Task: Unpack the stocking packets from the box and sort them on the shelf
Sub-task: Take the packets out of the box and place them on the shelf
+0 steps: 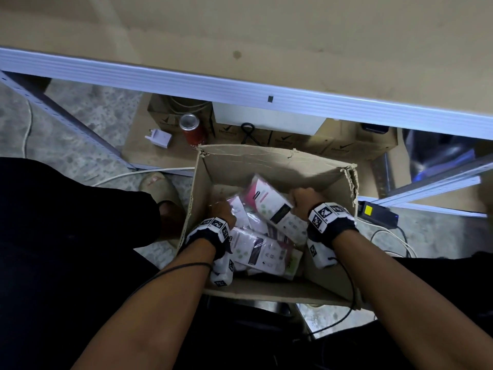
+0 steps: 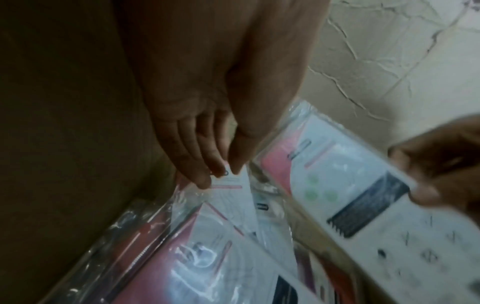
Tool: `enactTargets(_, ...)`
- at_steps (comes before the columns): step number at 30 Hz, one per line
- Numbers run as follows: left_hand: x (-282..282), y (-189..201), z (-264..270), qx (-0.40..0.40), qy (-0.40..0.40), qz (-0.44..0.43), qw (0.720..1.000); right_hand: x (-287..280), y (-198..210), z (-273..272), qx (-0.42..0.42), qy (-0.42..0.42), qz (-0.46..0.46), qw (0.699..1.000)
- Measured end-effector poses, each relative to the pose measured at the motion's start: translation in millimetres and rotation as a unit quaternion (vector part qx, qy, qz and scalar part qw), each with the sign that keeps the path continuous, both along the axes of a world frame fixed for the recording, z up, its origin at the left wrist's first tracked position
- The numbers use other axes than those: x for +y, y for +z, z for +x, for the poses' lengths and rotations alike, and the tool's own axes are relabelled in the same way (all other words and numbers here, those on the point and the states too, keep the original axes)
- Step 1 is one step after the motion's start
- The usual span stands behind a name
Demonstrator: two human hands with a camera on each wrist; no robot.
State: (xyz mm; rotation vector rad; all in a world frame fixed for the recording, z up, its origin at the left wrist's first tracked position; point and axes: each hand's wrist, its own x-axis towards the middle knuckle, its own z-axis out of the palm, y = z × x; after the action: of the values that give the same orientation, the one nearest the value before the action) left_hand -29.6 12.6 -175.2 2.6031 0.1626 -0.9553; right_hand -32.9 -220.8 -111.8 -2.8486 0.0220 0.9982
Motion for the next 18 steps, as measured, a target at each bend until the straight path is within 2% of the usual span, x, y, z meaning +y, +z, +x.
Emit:
enactTargets(3, -9.0, -6.5, -10.4, 0.03, -0.106, -0.032, 0.993, -3.5, 8.1, -3.1, -0.031, -0.037, 0.004, 0.999)
enactTargets(7, -18.8, -12.8, -20.1, 0.018, -0.189, -0.016, 0.982, -2.5, 14.7, -6.0, -0.045, -0.068, 0.011, 0.997)
enactTargets(18, -10.6, -14.0, -26.6, 0.051, -0.248, 0.059, 0.966, 1.9, 28.3, -6.5, -0.028, -0.097, 0.031, 0.994)
